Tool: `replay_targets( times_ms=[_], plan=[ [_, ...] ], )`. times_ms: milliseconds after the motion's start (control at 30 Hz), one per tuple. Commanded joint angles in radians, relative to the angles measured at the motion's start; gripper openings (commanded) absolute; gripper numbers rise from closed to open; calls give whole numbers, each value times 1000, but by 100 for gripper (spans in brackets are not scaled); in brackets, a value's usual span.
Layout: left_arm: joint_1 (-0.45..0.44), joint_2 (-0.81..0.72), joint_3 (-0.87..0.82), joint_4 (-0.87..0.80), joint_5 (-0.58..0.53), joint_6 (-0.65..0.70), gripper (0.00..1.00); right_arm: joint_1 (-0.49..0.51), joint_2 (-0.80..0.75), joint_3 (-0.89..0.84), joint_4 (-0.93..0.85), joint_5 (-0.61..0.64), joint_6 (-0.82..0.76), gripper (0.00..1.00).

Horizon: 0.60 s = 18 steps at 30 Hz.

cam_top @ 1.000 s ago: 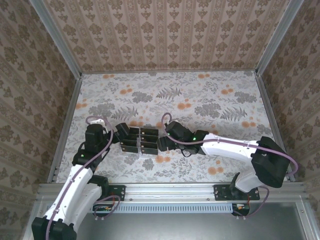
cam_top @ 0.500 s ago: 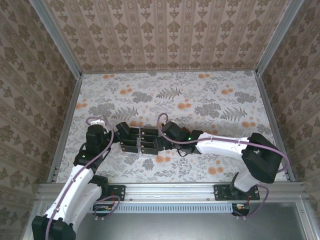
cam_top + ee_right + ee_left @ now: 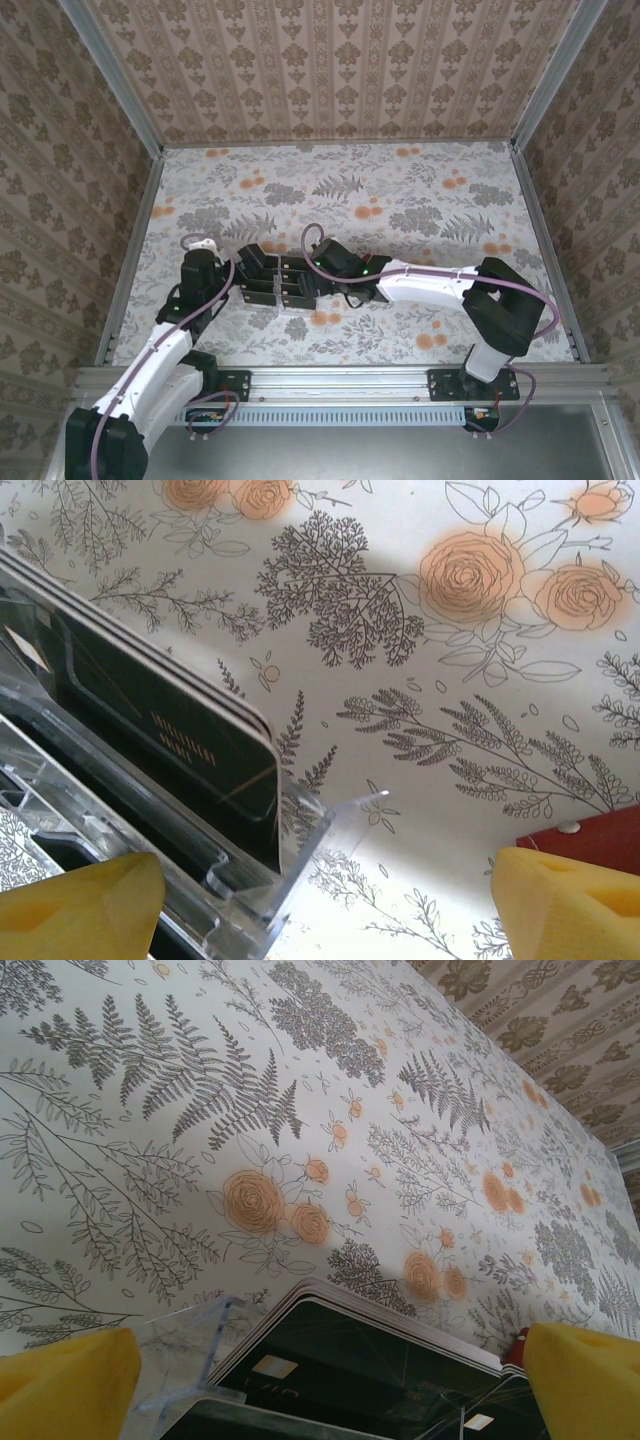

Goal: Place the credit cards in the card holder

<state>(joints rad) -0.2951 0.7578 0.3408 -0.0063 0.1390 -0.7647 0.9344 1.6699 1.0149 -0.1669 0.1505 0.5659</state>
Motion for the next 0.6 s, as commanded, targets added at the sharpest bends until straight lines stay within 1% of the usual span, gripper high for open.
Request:
replay_targets(
  times_ms=[0, 400, 567],
  plan=[
    [-7, 27, 10, 61, 22, -13, 100, -29, 25, 49, -25, 22, -41, 85],
    [-30, 159, 45, 161, 21, -14, 100, -132, 102, 137, -33, -7, -85, 84],
    [-51, 244, 87, 212, 14, -24, 100, -180, 134, 173, -31, -9, -94, 83]
  ],
)
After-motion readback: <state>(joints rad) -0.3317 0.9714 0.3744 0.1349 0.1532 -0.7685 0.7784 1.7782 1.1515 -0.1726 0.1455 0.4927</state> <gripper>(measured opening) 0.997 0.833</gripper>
